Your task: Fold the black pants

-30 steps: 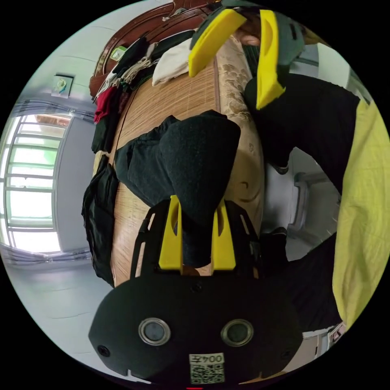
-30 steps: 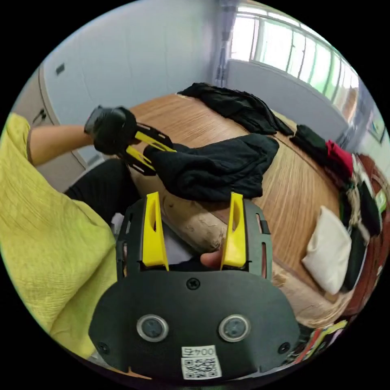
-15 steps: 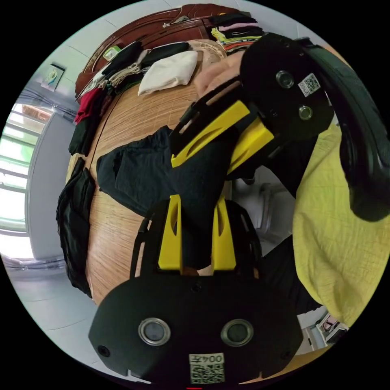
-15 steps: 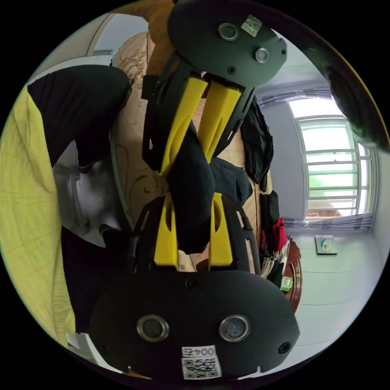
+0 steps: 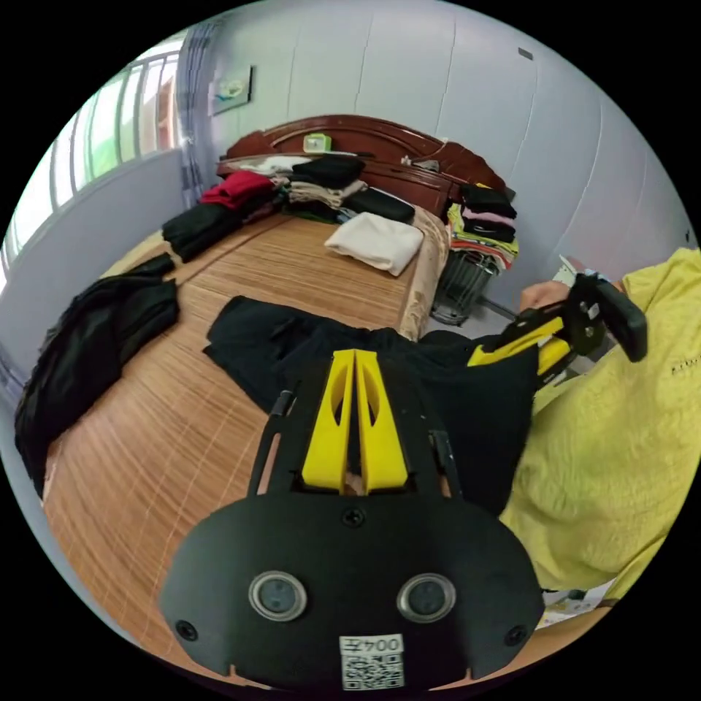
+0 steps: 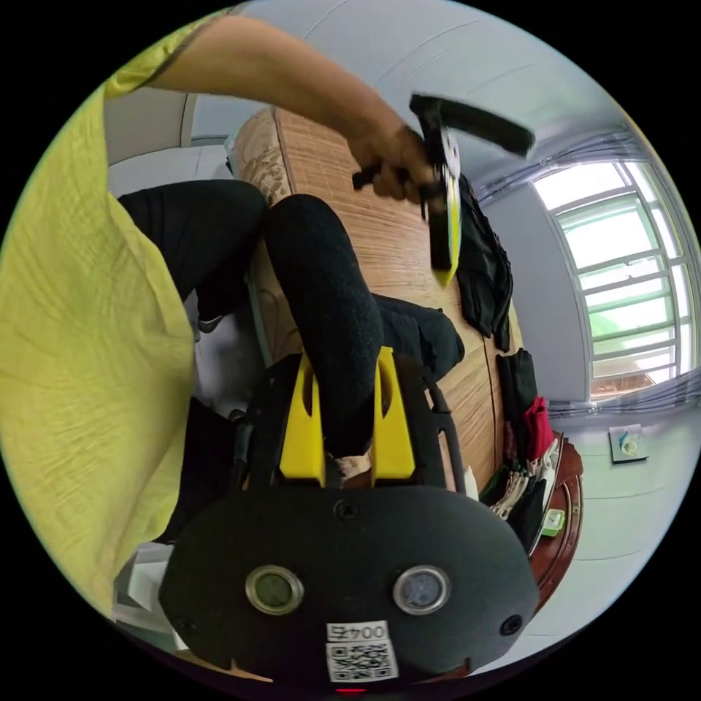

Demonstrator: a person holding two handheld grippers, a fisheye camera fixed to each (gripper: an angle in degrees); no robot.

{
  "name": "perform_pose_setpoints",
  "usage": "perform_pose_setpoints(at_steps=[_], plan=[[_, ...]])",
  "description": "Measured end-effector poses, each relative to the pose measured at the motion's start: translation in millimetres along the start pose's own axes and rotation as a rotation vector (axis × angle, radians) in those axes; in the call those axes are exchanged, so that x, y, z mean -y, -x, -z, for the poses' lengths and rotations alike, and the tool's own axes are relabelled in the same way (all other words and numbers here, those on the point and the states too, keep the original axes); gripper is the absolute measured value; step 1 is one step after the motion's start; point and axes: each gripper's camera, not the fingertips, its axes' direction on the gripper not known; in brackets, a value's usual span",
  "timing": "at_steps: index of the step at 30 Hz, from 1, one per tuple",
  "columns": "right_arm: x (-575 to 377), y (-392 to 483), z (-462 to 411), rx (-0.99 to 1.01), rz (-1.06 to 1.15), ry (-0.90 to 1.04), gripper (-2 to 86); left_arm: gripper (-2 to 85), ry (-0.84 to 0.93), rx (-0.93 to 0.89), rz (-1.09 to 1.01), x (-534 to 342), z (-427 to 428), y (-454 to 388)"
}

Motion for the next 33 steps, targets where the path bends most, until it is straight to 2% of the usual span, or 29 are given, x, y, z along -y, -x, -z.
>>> perform_pose_setpoints(at_steps=[5, 7, 8, 10, 14, 16, 18, 23, 25, 28, 33], plan=[[-1.8, -23.3, 23.8, 0.033, 0.056, -0.004, 9.4, 0.2, 0.176, -0.108, -0.004, 16.2, -132.9, 35.4], [-2.0, -47.1, 31.5, 0.047, 0.073, -0.006, 9.3, 0.2, 0.364, -0.132, -0.017, 4.2, -205.8, 48.9], [-1.7, -55.3, 32.5, 0.055, 0.072, -0.006, 9.3, 0.2, 0.403, -0.161, -0.013, -1.8, -221.2, 52.8], [-1.6, -95.1, 27.8, 0.085, 0.061, 0.017, 9.4, 0.2, 0.325, -0.314, 0.115, -20.1, -233.4, 84.6], [-4.5, -171.1, 18.5, 0.17, 0.021, -0.002, 9.9, 0.1, 0.176, -0.417, 0.341, -63.3, -215.8, 138.9], [-3.3, -226.0, 4.5, 0.221, 0.006, -0.002, 10.2, 0.1, 0.025, -0.469, 0.477, -106.2, -195.7, 169.0], [-0.8, -267.3, -13.4, 0.256, -0.003, -0.002, 10.5, 0.1, -0.049, -0.504, 0.553, -136.7, -192.0, 182.9], [12.1, -365.9, -96.8, 0.351, -0.04, 0.045, 10.8, 0.1, -0.092, -0.507, 0.672, -178.6, -205.0, 196.1], [15.5, -404.5, -151.0, 0.394, -0.073, 0.091, 10.9, 0.1, -0.055, -0.464, 0.776, -190.9, -215.4, 200.8], [11.3, -443.3, -222.3, 0.447, -0.129, 0.16, 11.0, 0.1, -0.057, -0.43, 0.889, -208.6, -224.9, 199.2], [-13.4, -475.6, -336.4, 0.581, -0.259, 0.255, 12.3, 0.2, -0.089, -0.412, 0.947, -225.5, -228.3, 192.4]])
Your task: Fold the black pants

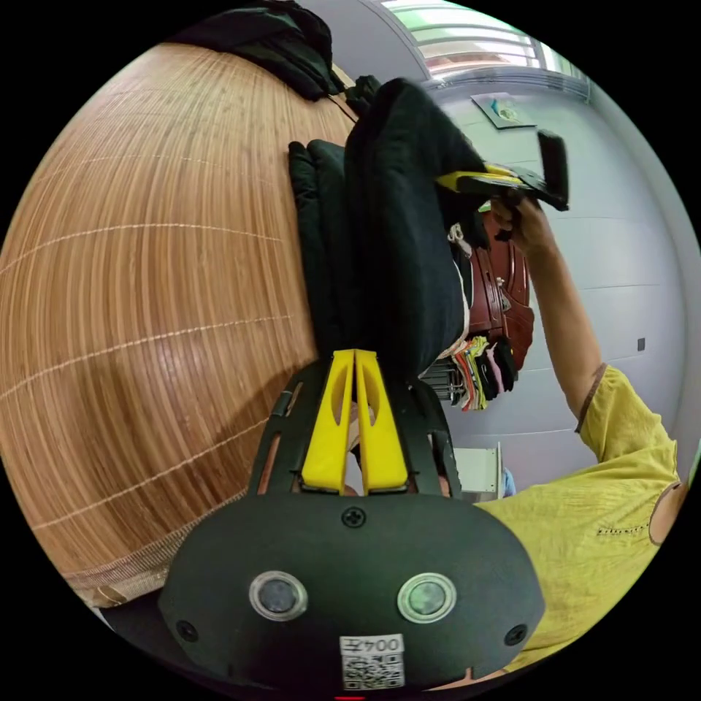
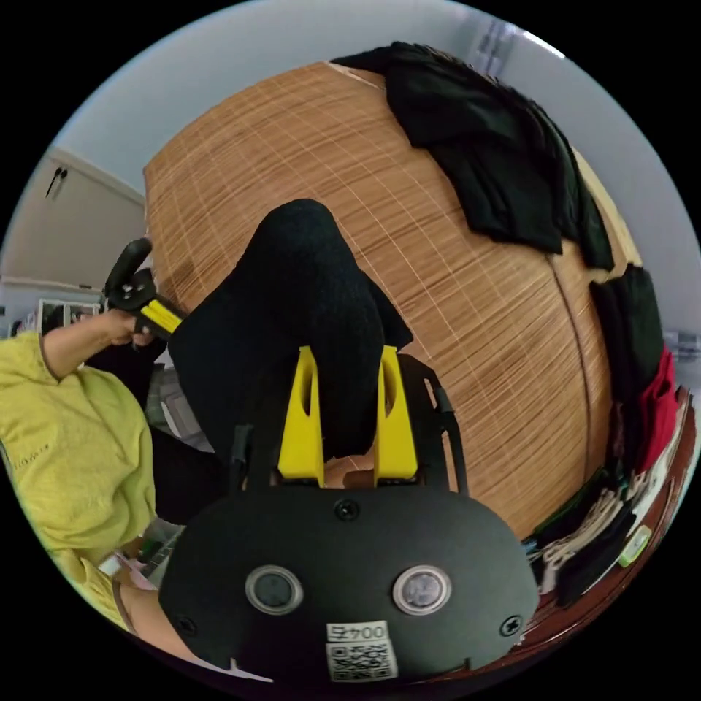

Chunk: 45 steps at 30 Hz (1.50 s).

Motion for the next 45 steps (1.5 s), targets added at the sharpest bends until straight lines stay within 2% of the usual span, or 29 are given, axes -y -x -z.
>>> perform_pose_setpoints(at_steps=[6, 8, 10, 13, 18, 23, 24, 27, 30, 32, 35, 39, 42, 45], plan=[[-29.7, -74.5, -52.2, 0.184, -0.293, -0.061, 17.5, 1.0, -0.024, 0.059, -0.014, -19.2, -0.8, -14.8], [-56.9, -85.1, -43.0, 0.164, -0.38, -0.119, 17.3, 1.5, -0.037, 0.124, -0.016, -27.6, 4.6, -24.7], [-113.5, -90.4, -18.9, 0.133, -0.509, -0.273, 16.7, 1.8, -0.089, 0.209, -0.011, -44.4, 16.9, -38.8], [-193.7, -69.5, -7.3, 0.219, -0.535, -0.464, 17.2, 1.9, -0.157, 0.286, -0.021, -67.5, 27.7, -64.8], [-296.8, -7.1, -62.2, 0.279, -0.598, -0.56, 21.1, 1.6, -0.238, 0.316, -0.205, -78.3, 13.8, -154.9], [-362.5, 18.8, -140.7, 0.382, -0.774, -0.708, 24.2, 1.5, -0.127, 0.42, -0.403, -43.9, -40.1, -252.0], [-363.4, 17.7, -158.2, 0.413, -0.791, -0.689, 23.5, 1.4, -0.101, 0.467, -0.436, -34.5, -54.0, -269.6], [-350.3, 18.7, -189.7, 0.507, -0.754, -0.633, 11.9, 1.0, -0.038, 0.599, -0.485, -12.6, -85.0, -303.8], [-325.5, 47.5, -199.1, 0.4, -0.669, -0.532, 10.1, 0.5, 0.04, 0.749, -0.535, 2.6, -116.4, -328.0], [-319.4, 61.1, -212.4, 0.397, -0.654, -0.488, 10.4, 0.4, 0.125, 0.854, -0.57, 5.4, -142.1, -331.5], [-348.9, 55.2, -224.5, 0.485, -0.766, -0.569, 11.9, 0.3, 0.108, 0.865, -0.608, 2.2, -148.0, -351.4], [-391.8, 60.6, -201.0, 0.341, -0.884, -0.789, 12.1, 0.4, 0.088, 0.847, -0.629, 6.4, -132.1, -393.9], [-381.3, 66.7, -185.1, 0.25, -0.809, -0.878, 8.7, 0.5, 0.004, 0.842, -0.6, 24.3, -120.1, -416.2], [-344.0, 69.2, -184.3, 0.15, -0.708, -0.849, 2.8, 0.6, -0.002, 0.835, -0.612, 54.6, -129.2, -434.9]])
